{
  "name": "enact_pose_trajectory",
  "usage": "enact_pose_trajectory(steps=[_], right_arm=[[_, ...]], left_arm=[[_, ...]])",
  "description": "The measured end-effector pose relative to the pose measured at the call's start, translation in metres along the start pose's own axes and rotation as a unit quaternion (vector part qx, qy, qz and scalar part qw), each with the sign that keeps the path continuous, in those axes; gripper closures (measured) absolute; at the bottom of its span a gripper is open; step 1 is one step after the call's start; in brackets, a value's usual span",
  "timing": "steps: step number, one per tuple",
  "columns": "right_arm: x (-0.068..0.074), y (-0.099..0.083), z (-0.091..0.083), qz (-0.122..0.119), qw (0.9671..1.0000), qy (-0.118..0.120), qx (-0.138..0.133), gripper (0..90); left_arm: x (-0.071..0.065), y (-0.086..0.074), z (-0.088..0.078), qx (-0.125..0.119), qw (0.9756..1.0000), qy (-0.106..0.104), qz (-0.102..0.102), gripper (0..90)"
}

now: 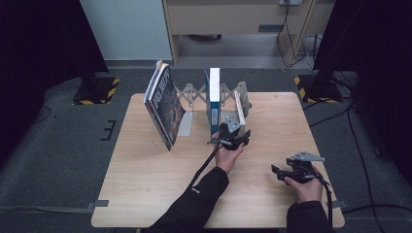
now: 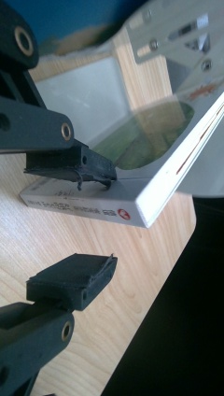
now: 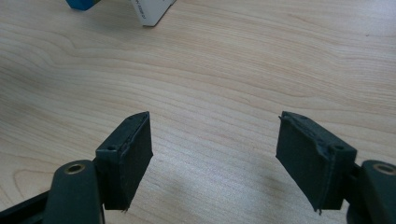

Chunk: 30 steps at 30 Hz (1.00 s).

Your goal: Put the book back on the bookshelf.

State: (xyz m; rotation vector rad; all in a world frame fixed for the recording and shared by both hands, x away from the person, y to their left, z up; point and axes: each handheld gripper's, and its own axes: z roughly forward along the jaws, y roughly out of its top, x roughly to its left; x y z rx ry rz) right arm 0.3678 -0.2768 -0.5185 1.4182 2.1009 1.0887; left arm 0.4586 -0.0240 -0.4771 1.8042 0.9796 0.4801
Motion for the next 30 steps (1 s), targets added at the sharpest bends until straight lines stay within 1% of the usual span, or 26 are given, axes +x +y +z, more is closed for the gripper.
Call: enact_pose_trajectory(steps=[2, 4, 5, 7, 9, 10, 12, 14, 18, 20, 22, 24, 28, 30], right_arm=[[0.0, 0.0, 0.0, 0.0, 1.0, 0.0, -0.001, 26.8], [0.0, 0.0, 0.0, 0.0, 1.0, 0.0, 0.0, 26.8], [0.0, 0.0, 0.0, 0.002, 1.0, 0.0, -0.001, 26.8], [0.0, 0.0, 0.0, -0.001, 1.0, 0.0, 0.0, 26.8], [0.0, 0.0, 0.0, 0.0, 1.0, 0.0, 0.0, 26.8], [0.0, 0.0, 0.0, -0.001, 1.0, 0.0, 0.0, 26.8], [0.0, 0.0, 0.0, 0.0, 1.0, 0.0, -0.001, 26.8], [0.0, 0.0, 0.0, 0.0, 1.0, 0.0, 0.0, 26.8], [0.0, 0.0, 0.0, 0.001, 1.0, -0.001, -0.001, 26.8], [0.0, 0.0, 0.0, 0.002, 1.0, -0.001, 0.0, 26.8], [0.0, 0.0, 0.0, -0.001, 1.0, -0.001, 0.0, 26.8], [0.0, 0.0, 0.0, 0.0, 1.0, -0.002, 0.0, 26.8], [0.0, -0.001, 0.0, 0.002, 1.0, -0.002, 0.001, 26.7], [0.0, -0.001, 0.0, 0.004, 1.0, -0.003, 0.001, 26.6]], left_arm=[[-0.001, 0.0, 0.002, 0.003, 1.0, -0.004, 0.0, 50.5], [-0.002, 0.0, 0.004, 0.005, 0.9999, -0.01, 0.007, 50.0], [-0.003, 0.0, 0.006, 0.01, 0.9998, -0.014, 0.011, 49.7], [-0.003, 0.0, 0.007, 0.012, 0.9997, -0.017, 0.011, 49.5], [-0.003, -0.001, 0.007, 0.015, 0.9995, -0.024, 0.011, 49.6], [-0.003, -0.001, 0.007, 0.019, 0.9994, -0.024, 0.016, 49.6], [-0.003, -0.001, 0.005, 0.02, 0.9994, -0.021, 0.02, 48.4], [-0.002, 0.0, 0.003, 0.016, 0.9995, -0.02, 0.017, 47.7], [0.0, 0.003, -0.002, 0.011, 0.9995, -0.02, 0.021, 46.0], [0.002, 0.004, -0.005, 0.013, 0.9993, -0.023, 0.026, 46.0], [0.003, 0.005, -0.006, 0.011, 0.9994, -0.021, 0.025, 45.9], [0.003, 0.005, -0.007, 0.007, 0.9994, -0.024, 0.024, 45.8], [0.0, 0.004, -0.012, 0.007, 0.9992, -0.027, 0.029, 45.1], [0.002, 0.001, -0.018, 0.01, 0.999, -0.031, 0.029, 44.8]])
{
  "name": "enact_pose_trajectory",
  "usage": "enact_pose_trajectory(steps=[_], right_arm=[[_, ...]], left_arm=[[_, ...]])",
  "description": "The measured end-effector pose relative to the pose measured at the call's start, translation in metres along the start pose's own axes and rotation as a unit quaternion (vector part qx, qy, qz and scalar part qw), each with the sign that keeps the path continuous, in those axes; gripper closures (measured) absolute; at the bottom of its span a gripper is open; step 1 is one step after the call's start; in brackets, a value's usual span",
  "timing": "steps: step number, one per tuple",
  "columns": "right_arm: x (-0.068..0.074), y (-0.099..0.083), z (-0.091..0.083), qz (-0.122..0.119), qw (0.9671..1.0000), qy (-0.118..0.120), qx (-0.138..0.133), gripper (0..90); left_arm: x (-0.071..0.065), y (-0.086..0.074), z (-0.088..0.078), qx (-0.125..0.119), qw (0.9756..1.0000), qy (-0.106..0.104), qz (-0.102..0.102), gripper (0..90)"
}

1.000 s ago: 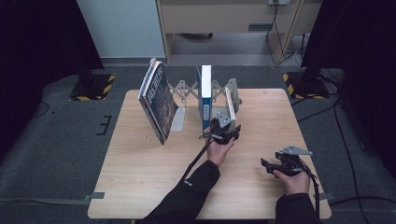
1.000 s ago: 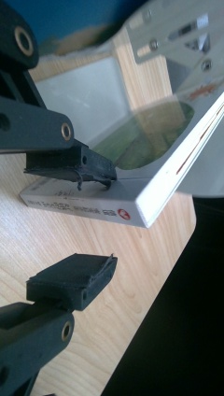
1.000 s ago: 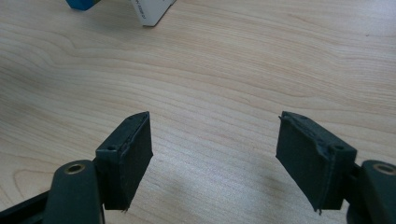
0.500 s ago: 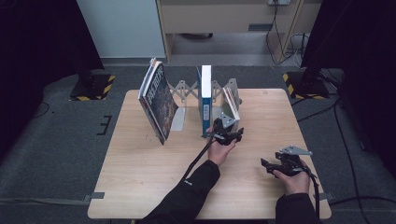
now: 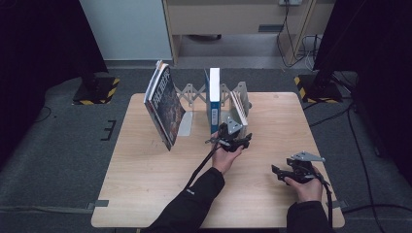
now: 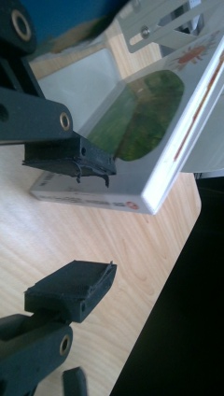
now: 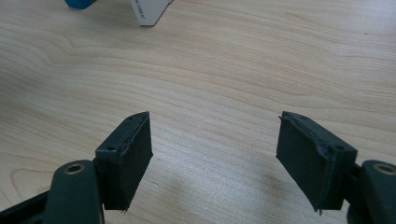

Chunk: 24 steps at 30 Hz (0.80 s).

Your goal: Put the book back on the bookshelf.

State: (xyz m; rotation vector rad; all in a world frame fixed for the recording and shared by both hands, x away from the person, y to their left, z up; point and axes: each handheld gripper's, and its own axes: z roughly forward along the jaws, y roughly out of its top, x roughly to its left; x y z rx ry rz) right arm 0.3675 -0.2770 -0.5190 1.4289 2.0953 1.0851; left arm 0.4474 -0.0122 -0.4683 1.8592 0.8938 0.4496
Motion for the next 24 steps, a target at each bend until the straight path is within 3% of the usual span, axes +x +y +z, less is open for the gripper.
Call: enact_pose_trajectory(steps=[10, 18, 24], right_arm=[[-0.002, -0.001, 0.0, 0.004, 0.9999, -0.012, 0.006, 22.2], [-0.003, -0.002, 0.001, 0.002, 0.9997, -0.018, 0.016, 19.7], [-0.003, -0.003, 0.0, -0.003, 0.9993, -0.027, 0.028, 18.8]], left_arm=[[0.02, -0.021, -0.05, 0.028, 0.9994, -0.019, -0.005, 40.1], [0.046, -0.041, -0.097, 0.057, 0.9983, -0.008, -0.013, 35.6], [0.063, -0.064, -0.129, 0.096, 0.9952, -0.01, -0.013, 30.1]])
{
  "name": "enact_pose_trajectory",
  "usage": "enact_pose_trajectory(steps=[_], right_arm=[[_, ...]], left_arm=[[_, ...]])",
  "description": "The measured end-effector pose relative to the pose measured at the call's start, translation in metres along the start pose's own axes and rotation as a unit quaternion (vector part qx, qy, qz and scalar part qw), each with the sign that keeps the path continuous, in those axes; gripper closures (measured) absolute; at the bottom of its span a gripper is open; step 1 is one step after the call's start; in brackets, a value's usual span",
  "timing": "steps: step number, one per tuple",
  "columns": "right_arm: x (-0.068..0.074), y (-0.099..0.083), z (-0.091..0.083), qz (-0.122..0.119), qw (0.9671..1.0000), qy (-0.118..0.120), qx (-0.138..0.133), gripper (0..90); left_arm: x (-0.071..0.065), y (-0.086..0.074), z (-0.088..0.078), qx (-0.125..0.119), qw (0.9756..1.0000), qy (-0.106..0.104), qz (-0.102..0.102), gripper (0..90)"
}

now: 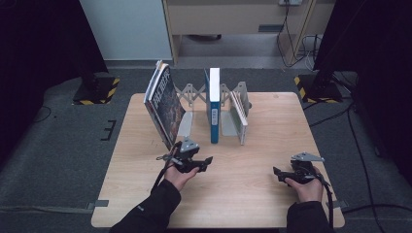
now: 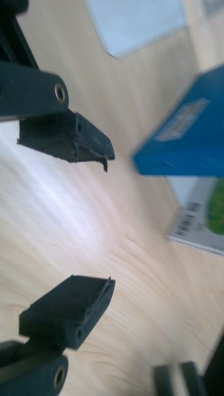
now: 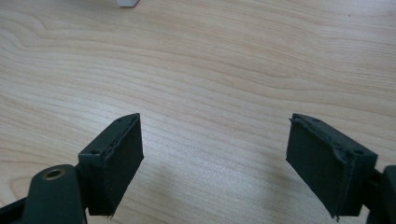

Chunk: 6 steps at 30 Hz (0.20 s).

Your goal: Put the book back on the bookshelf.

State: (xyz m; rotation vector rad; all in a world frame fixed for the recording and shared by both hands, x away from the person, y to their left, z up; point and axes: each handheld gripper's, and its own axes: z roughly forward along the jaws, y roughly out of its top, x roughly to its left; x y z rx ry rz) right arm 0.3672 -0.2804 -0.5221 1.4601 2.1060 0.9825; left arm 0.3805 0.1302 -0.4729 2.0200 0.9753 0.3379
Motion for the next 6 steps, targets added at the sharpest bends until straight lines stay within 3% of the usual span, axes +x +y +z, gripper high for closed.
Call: enact_pose_trajectory(steps=[6], right_arm=[[-0.001, -0.001, -0.001, 0.004, 0.9999, -0.006, 0.011, 18.1]], left_arm=[[0.029, -0.035, -0.033, 0.021, 0.9995, 0.02, -0.009, 25.1]])
